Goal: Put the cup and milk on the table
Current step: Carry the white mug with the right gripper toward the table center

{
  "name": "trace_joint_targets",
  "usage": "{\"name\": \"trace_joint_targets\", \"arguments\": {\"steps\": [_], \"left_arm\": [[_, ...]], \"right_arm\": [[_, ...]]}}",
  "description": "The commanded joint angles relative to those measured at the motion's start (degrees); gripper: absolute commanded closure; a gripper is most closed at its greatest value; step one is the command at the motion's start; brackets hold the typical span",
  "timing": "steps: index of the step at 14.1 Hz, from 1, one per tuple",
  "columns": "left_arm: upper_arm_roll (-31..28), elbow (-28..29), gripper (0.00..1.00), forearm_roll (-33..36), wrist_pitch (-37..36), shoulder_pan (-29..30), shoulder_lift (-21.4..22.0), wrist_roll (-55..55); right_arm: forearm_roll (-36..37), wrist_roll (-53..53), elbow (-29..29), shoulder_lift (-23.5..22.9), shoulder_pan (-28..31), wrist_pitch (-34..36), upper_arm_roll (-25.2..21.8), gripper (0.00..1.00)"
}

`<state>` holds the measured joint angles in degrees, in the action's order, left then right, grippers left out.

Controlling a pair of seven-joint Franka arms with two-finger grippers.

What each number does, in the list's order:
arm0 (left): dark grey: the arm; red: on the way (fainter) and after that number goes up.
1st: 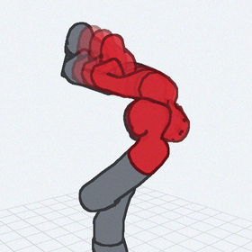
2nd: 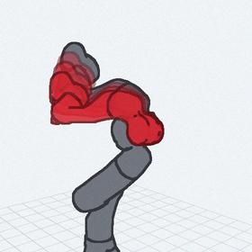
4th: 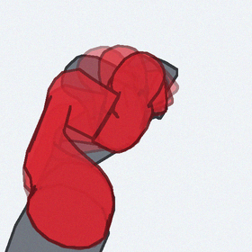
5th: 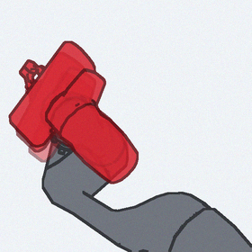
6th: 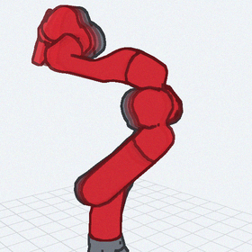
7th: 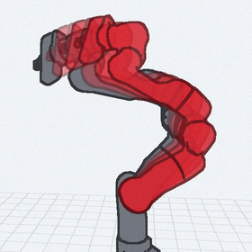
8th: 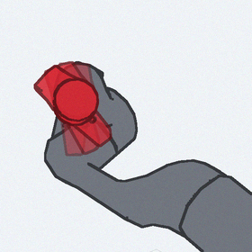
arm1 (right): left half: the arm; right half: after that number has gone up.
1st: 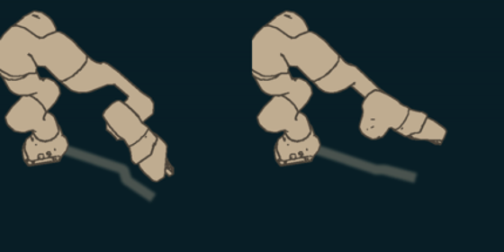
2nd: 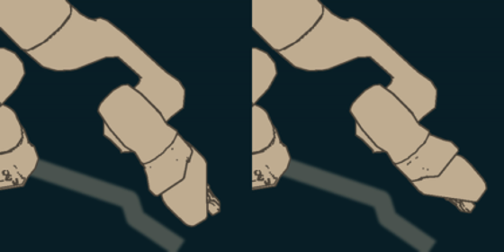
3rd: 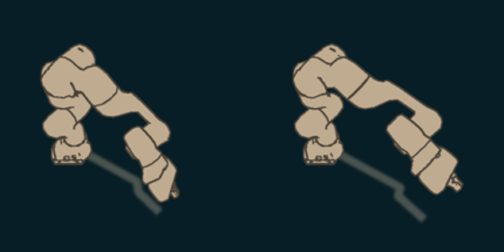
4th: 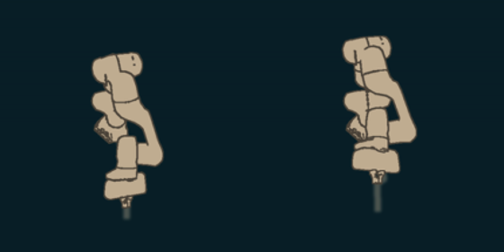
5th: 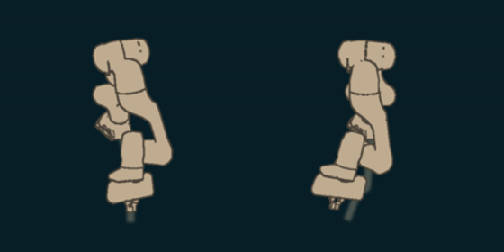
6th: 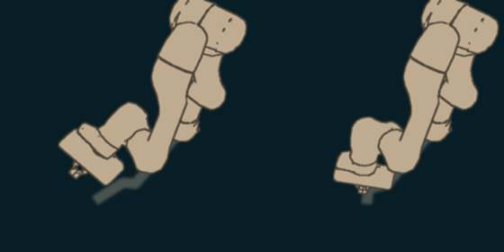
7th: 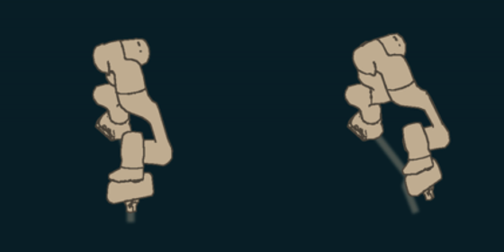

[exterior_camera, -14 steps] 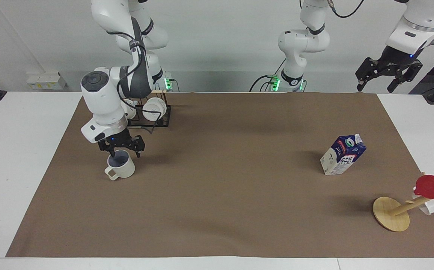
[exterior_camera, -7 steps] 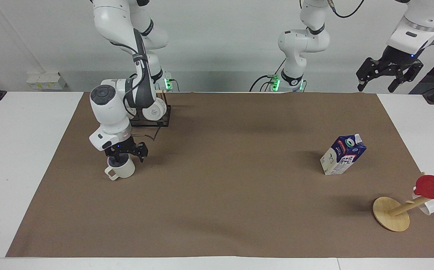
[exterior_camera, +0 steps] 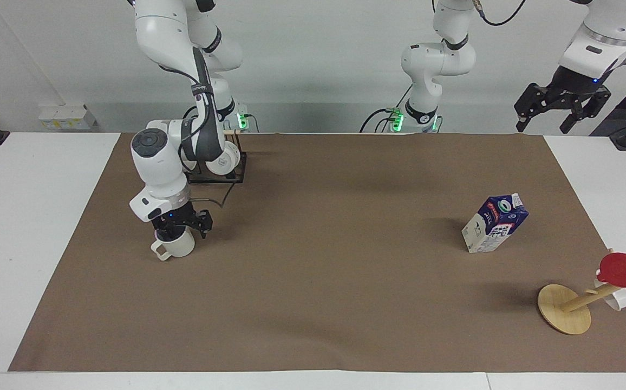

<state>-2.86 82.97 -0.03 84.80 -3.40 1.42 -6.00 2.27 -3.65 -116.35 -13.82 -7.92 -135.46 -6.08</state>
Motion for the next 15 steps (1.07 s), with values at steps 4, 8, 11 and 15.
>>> {"name": "trace_joint_targets", "arguments": {"steps": [4,8,11,15], "left_arm": [[0.1,1.4,0.0,-0.6,-0.3,0.2,1.4,-0.2],[0.1,1.4,0.0,-0.7,-0.5,-0.1,1.5,0.0],[0.3,1.5,0.0,-0.7,-0.5,-0.2,1.5,0.0],[0.3,1.6,0.0,-0.7,-0.5,0.4,1.6,-0.9]], "right_arm": [[0.1,0.2,1.5,-0.9,0.8,-0.9,0.3,1.0],[-6.5,-1.1,4.1,-2.1,0.9,-0.5,0.3,1.0],[-7.5,-5.7,6.3,-1.9,-0.1,0.1,0.3,1.0],[-6.2,-10.4,13.1,-0.9,-1.7,10.0,0.3,1.0]]}}
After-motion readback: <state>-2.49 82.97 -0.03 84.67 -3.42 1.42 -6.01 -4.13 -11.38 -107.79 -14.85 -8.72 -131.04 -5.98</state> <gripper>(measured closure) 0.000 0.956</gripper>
